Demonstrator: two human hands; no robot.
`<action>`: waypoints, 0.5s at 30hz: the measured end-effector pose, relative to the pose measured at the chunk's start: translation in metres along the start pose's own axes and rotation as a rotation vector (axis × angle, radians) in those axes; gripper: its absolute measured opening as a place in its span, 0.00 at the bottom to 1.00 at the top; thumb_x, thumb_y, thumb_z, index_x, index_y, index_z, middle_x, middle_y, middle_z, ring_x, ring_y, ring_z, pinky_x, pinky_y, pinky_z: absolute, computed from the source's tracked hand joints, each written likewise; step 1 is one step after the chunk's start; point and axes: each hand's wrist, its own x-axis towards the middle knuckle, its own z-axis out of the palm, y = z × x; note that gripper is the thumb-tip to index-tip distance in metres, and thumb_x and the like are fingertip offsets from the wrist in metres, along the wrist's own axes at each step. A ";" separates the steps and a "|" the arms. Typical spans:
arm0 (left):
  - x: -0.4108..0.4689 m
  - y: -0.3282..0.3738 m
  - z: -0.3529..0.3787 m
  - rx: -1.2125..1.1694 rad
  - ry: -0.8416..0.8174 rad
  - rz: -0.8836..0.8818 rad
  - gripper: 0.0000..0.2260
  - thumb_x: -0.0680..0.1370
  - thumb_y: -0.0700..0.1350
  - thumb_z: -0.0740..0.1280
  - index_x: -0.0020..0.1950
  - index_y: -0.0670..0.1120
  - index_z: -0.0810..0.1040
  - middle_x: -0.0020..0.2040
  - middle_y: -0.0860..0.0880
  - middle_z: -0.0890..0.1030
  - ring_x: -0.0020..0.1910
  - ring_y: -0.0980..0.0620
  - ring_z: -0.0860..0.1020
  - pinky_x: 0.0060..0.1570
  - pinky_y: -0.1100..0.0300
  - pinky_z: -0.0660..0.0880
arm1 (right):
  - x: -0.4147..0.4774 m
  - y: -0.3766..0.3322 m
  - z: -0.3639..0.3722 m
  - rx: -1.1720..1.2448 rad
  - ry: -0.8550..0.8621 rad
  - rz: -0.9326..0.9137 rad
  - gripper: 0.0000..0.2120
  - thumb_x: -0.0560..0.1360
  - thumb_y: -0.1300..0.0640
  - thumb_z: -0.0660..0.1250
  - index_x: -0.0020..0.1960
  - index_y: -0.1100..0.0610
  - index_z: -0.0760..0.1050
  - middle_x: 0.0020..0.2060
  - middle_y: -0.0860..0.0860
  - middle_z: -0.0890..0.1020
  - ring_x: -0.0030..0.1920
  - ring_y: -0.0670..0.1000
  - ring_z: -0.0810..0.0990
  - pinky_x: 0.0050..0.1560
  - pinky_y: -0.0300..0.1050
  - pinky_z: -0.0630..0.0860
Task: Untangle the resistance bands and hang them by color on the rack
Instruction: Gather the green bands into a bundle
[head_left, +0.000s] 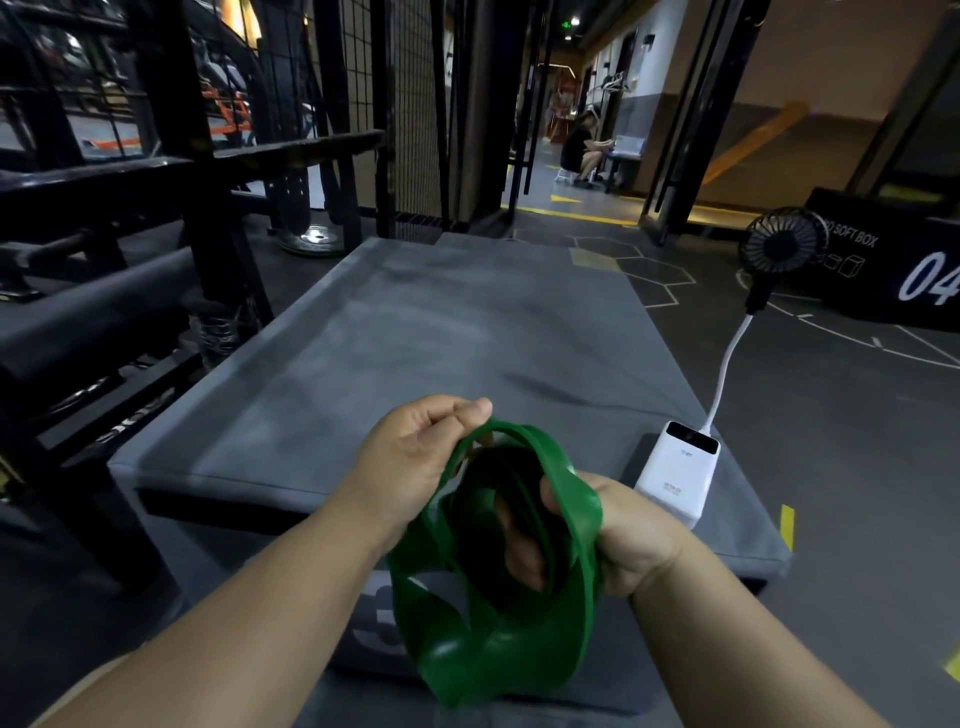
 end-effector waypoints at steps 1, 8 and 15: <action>0.001 -0.002 -0.001 0.005 0.008 -0.009 0.17 0.78 0.42 0.65 0.28 0.49 0.74 0.19 0.58 0.70 0.19 0.64 0.68 0.24 0.75 0.64 | -0.001 0.000 0.001 0.010 -0.027 -0.007 0.38 0.49 0.45 0.85 0.45 0.67 0.73 0.27 0.54 0.79 0.25 0.50 0.77 0.29 0.38 0.73; 0.006 -0.015 -0.010 0.139 -0.058 0.113 0.24 0.69 0.73 0.61 0.36 0.52 0.78 0.31 0.53 0.73 0.31 0.58 0.70 0.36 0.63 0.67 | 0.002 0.004 0.009 0.052 -0.051 -0.014 0.39 0.54 0.46 0.84 0.51 0.70 0.72 0.27 0.55 0.80 0.26 0.49 0.77 0.30 0.40 0.74; 0.015 -0.015 -0.015 0.076 -0.281 -0.019 0.44 0.47 0.80 0.68 0.48 0.47 0.74 0.33 0.48 0.70 0.33 0.51 0.68 0.34 0.65 0.68 | 0.004 0.009 0.008 0.097 0.073 -0.097 0.27 0.55 0.51 0.83 0.46 0.67 0.81 0.31 0.58 0.80 0.28 0.53 0.78 0.32 0.44 0.75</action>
